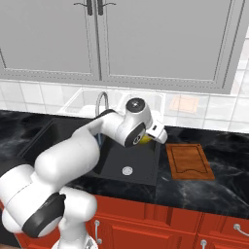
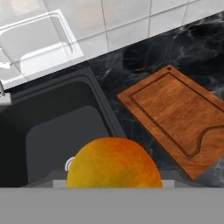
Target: Pick the mango from the sink and place it on the cutting board to airdry. Then turn off the sink faucet.
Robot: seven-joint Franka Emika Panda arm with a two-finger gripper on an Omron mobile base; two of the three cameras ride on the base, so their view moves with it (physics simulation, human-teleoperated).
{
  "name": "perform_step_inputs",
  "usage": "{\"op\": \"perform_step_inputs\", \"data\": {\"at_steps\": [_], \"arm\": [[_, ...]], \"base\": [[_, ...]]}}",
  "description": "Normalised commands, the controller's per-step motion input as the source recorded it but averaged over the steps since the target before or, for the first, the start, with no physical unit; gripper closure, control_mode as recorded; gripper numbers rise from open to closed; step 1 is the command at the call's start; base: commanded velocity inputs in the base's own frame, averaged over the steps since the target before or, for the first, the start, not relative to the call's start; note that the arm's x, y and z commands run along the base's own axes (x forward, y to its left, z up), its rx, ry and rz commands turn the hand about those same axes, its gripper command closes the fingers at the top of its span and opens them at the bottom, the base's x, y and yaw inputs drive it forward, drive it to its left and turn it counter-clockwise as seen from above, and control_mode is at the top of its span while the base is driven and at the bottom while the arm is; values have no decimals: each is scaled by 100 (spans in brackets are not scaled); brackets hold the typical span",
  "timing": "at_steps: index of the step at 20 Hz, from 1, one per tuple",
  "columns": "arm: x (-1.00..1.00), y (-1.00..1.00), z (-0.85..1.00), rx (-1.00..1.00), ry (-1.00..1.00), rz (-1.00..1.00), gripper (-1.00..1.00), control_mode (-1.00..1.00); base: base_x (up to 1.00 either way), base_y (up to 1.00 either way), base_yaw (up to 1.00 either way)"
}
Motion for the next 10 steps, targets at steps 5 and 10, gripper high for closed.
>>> {"op": "perform_step_inputs", "data": {"at_steps": [5, 10], "arm": [[-4, -6, 6, 0, -7, 6, 100, -100], [-2, -31, 0, 0, -3, 1, 100, -100]], "base": [[0, 0, 0], [0, 0, 0]]}}
